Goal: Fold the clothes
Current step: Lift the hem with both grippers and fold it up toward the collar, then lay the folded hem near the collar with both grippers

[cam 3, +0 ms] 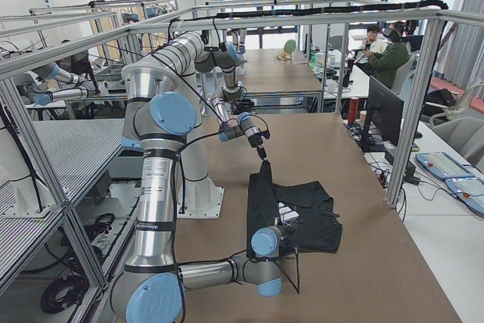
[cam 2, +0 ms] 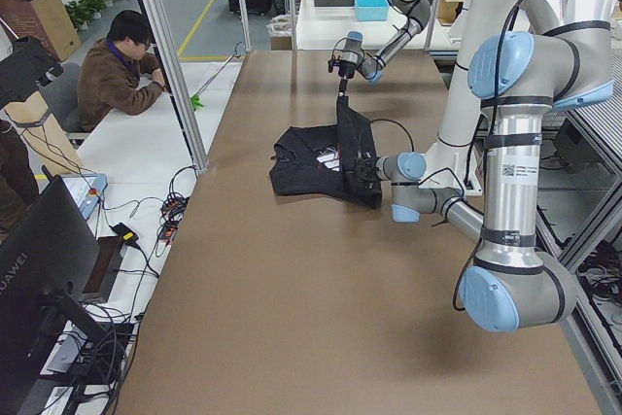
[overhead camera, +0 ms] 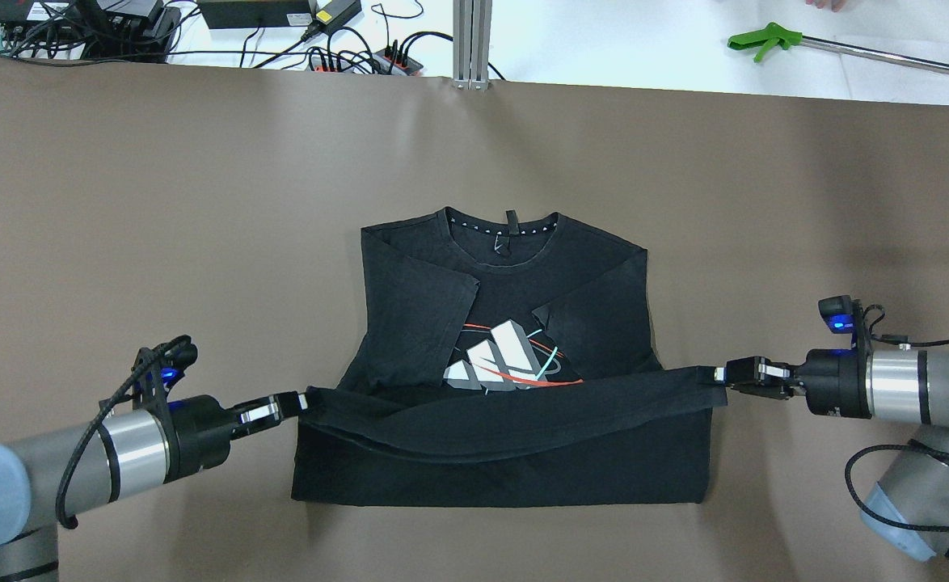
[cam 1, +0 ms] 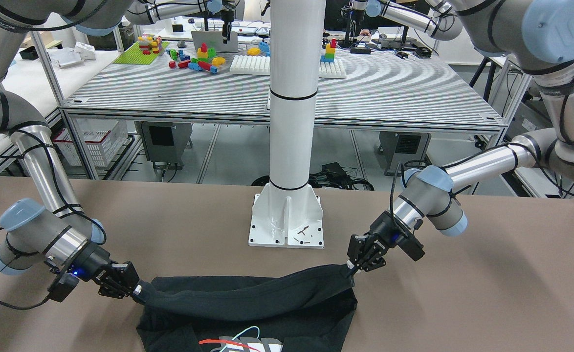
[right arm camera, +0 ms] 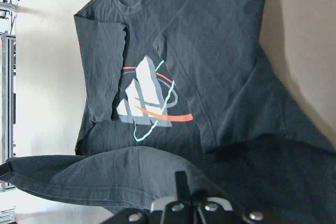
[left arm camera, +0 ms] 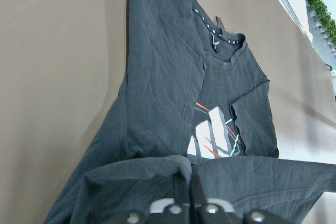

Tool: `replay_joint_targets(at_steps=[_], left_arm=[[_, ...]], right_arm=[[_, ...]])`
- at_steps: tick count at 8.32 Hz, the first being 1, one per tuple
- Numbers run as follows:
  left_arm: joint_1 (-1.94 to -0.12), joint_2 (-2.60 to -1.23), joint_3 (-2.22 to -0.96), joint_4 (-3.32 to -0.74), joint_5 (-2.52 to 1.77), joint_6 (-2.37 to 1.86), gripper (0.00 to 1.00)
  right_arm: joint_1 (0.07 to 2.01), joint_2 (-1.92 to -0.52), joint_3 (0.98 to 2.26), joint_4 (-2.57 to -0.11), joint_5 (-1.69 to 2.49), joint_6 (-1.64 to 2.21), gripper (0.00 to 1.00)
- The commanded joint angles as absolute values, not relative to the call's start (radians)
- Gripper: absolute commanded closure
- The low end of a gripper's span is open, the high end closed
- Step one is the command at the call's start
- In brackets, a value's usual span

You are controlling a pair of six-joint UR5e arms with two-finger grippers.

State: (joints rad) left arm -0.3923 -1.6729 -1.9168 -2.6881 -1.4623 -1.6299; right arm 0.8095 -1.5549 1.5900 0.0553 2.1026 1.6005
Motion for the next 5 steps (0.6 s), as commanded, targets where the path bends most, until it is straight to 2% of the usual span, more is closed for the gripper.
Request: replay_joint_targets(at_steps=[1,5], left_arm=[[-0.546,-1.686,-1.882,-2.686,-1.618,-1.625,1.00],[-0.600,-1.709,-1.876,-2.637,-1.631,-1.624,1.00]], right_arm=[[0.859,-1.539,1.588,0.049,2.080,1.580,1.00],[0.882,-1.488,1.588,-0.018,2.003,1.582,1.00]])
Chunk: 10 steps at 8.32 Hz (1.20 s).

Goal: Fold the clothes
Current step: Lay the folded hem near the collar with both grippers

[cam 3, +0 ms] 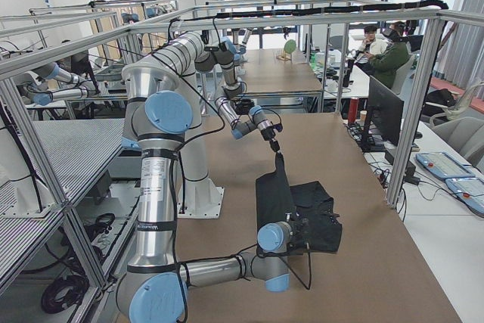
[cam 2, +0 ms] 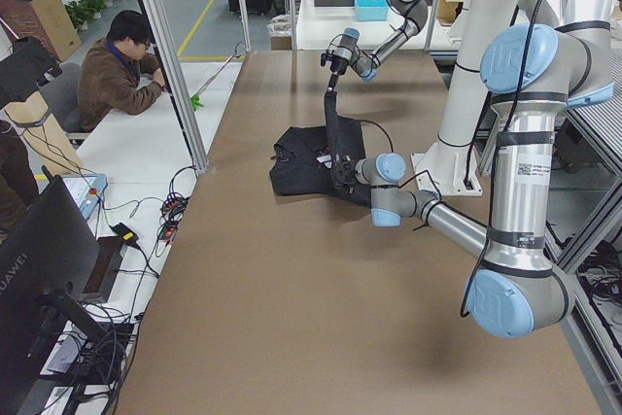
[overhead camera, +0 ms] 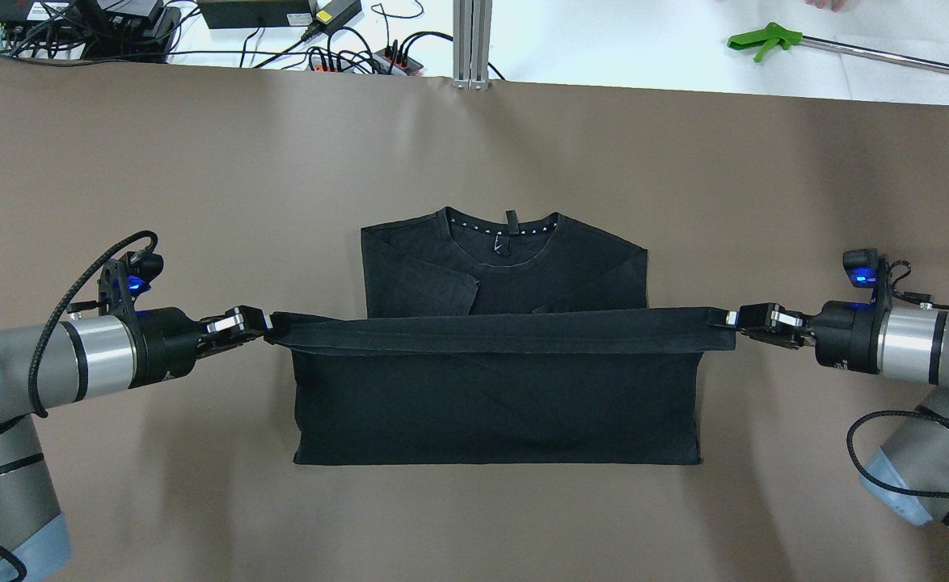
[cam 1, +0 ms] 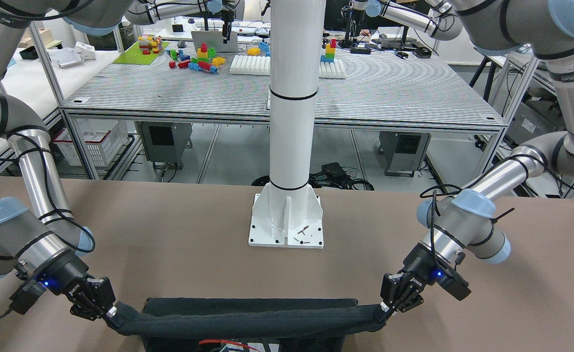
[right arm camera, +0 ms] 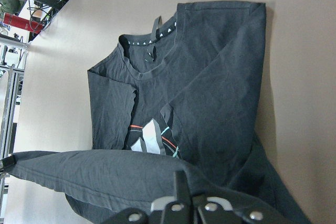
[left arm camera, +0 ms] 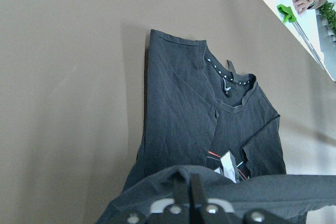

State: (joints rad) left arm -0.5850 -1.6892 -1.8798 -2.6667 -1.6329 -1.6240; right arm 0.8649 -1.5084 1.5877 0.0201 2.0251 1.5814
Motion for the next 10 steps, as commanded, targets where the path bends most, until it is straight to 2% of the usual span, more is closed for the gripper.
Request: replay_joint_targets(at_steps=[1,5,8,10], left_arm=[[-0.600,-1.736,-1.858,-2.614,-1.625,-1.631,1.00],[-0.615,-1.854,-1.720,-2.562,-1.522,-1.629,1.00],[-0.635,-1.942,-1.599,-2.562,-1.520,-1.626,1.00],[-0.635,-2.000,-1.527,-2.562,-1.510,-1.628,1.00]], right_arm=[[0.909,-1.482,1.588,-0.044,2.003,1.580,1.00],[0.920,-1.407,1.574,-0.201,1.898,1.557,1.00],[0.910,-1.304,1.409,-0.203,1.832,1.552,1.00],[0.891,-1.296,1.385,-0.204,1.796,1.552,1.00]])
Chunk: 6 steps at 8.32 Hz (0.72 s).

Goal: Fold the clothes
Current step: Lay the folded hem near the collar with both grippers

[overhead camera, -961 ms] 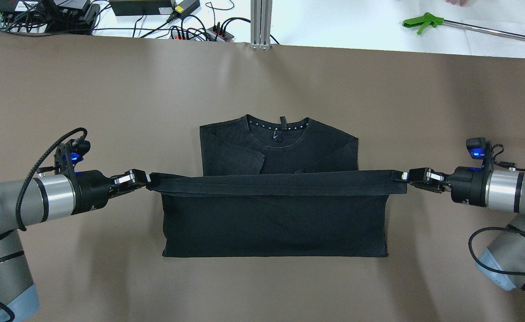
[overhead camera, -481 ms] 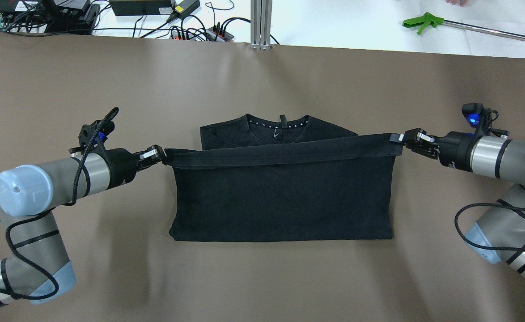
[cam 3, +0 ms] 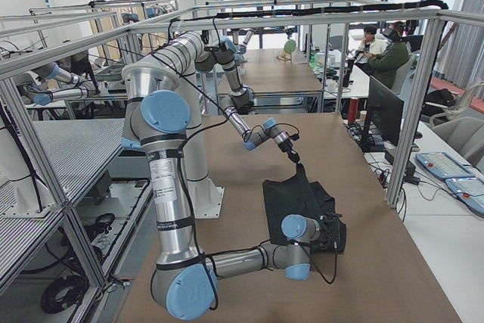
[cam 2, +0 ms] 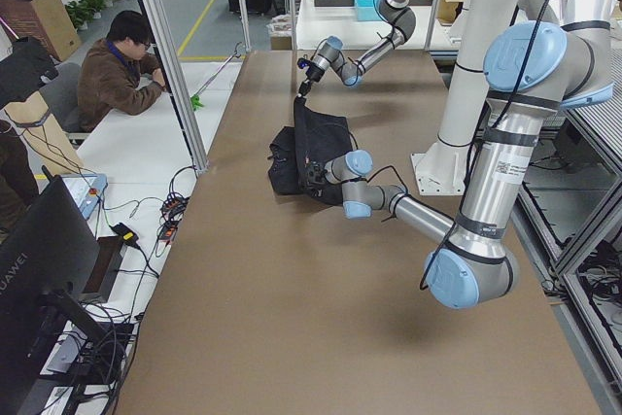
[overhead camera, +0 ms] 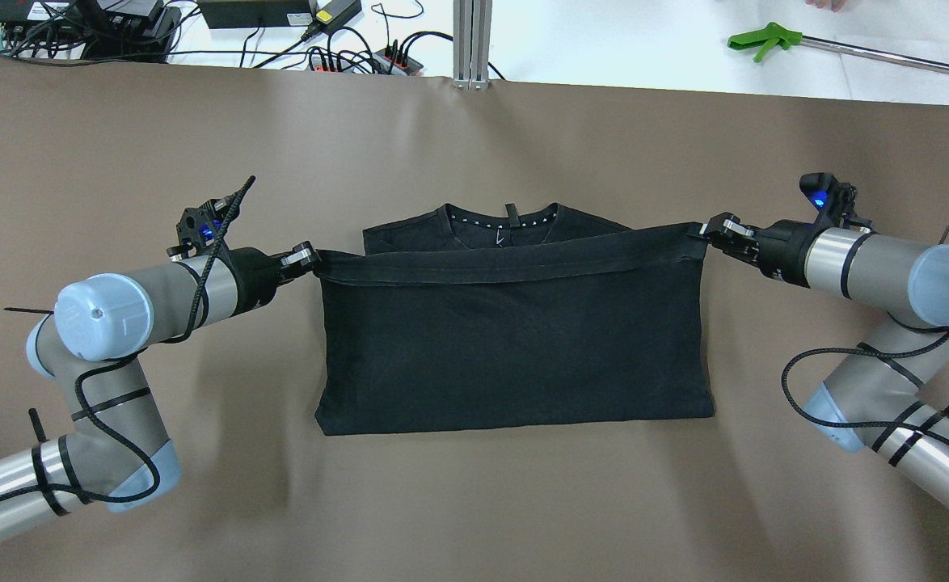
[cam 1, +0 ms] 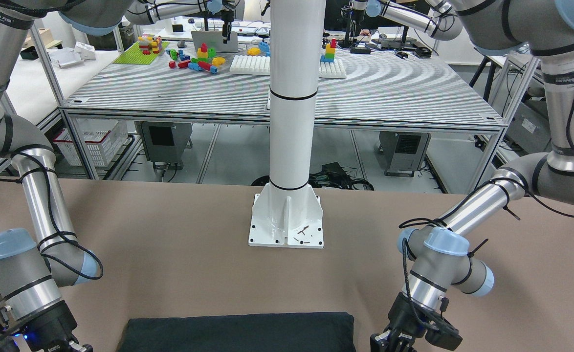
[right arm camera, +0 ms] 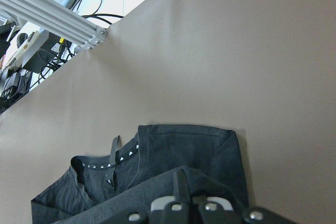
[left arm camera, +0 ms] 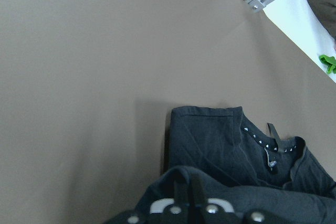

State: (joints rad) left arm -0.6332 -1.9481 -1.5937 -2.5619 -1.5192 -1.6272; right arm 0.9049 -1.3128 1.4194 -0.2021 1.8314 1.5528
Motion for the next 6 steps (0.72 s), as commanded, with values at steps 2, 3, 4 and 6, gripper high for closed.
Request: replay_joint_targets(at_steps=[2,3,4,6], left_arm=[[-0.635,-2.017,-1.511,-2.562,-1.497,-1.626,1.00],[-0.637,-2.034,-1.511,-2.560,-1.497,-1.629,1.00],[-0.637,-2.040,-1.511,-2.560,-1.497,-1.632,1.00],[-0.641,-2.042,-1.509,-2.560,-1.499,-1.632,1.00]], right_arm=[[0.891,-1.290,1.381,-0.207,1.796,1.555,1.00],[0.891,-1.278,1.382,-0.210,1.796,1.560,1.00],[0.890,-1.272,1.382,-0.212,1.796,1.563,1.00],[0.890,-1.281,1.379,-0.212,1.798,1.556,1.00]])
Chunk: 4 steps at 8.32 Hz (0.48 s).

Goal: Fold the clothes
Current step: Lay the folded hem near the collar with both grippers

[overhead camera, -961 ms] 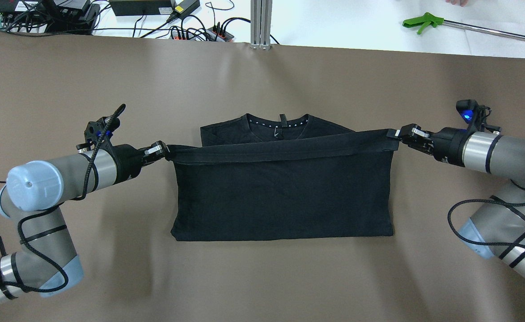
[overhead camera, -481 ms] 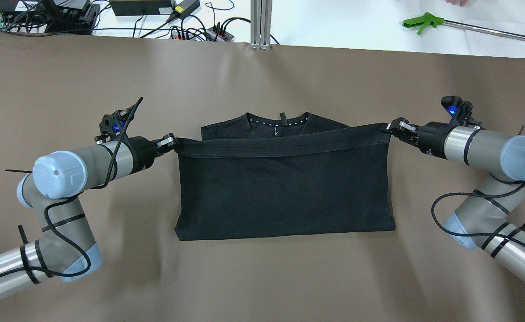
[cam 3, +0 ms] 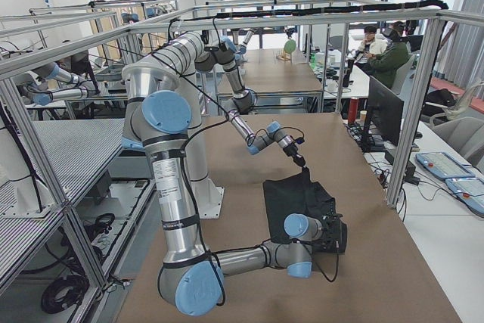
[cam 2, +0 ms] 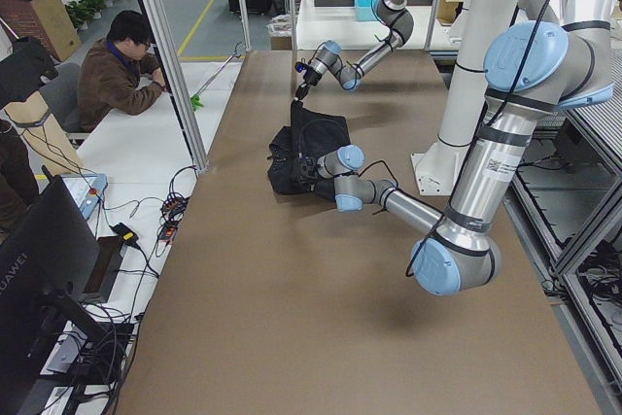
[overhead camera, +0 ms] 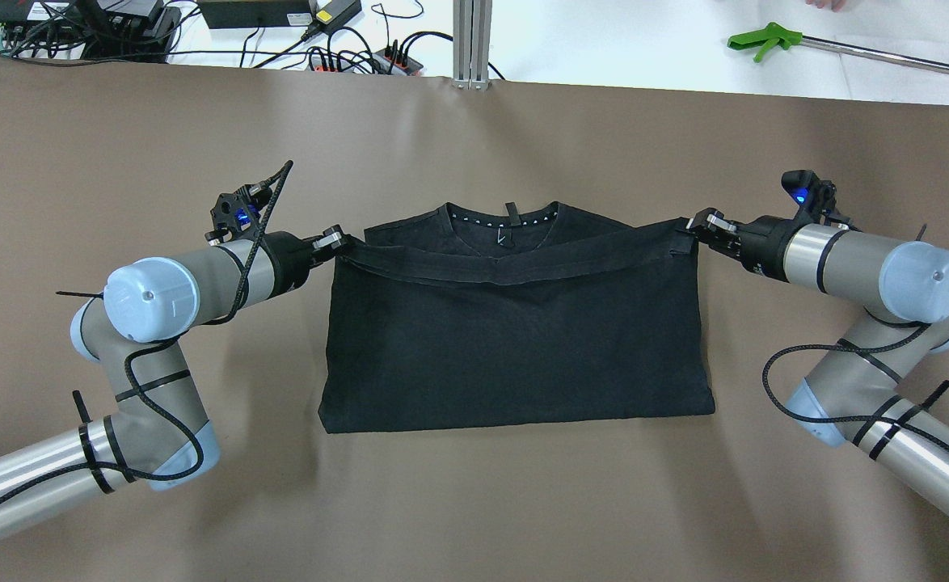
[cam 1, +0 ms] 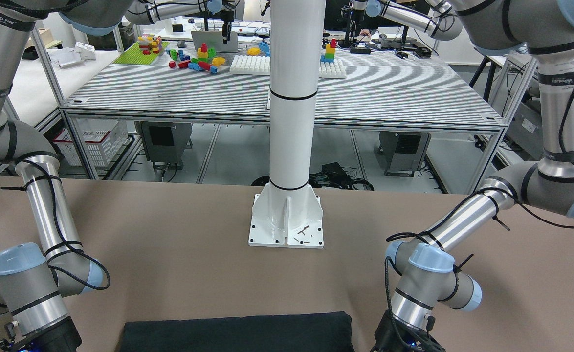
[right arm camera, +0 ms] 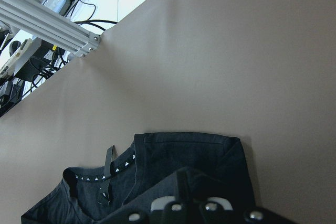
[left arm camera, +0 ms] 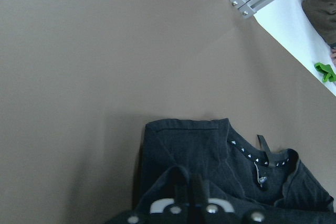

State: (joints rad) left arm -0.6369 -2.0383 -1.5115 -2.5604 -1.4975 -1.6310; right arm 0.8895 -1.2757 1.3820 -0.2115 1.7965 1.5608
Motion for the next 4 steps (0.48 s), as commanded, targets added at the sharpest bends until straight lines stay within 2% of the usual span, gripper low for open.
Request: replay_joint_targets(at_steps=[1,4], left_arm=[[-0.653,-2.042,-1.505,-2.559,-1.505,-1.626,1.00],[-0.680,-2.057,-1.480,-2.481,-1.511,-1.615,1.00]], right_arm=[[0.891,-1.284,1.370,-0.210,1.796,1.554,1.00],[0.900,-1.284,1.347,-0.210,1.796,1.557,1.00]])
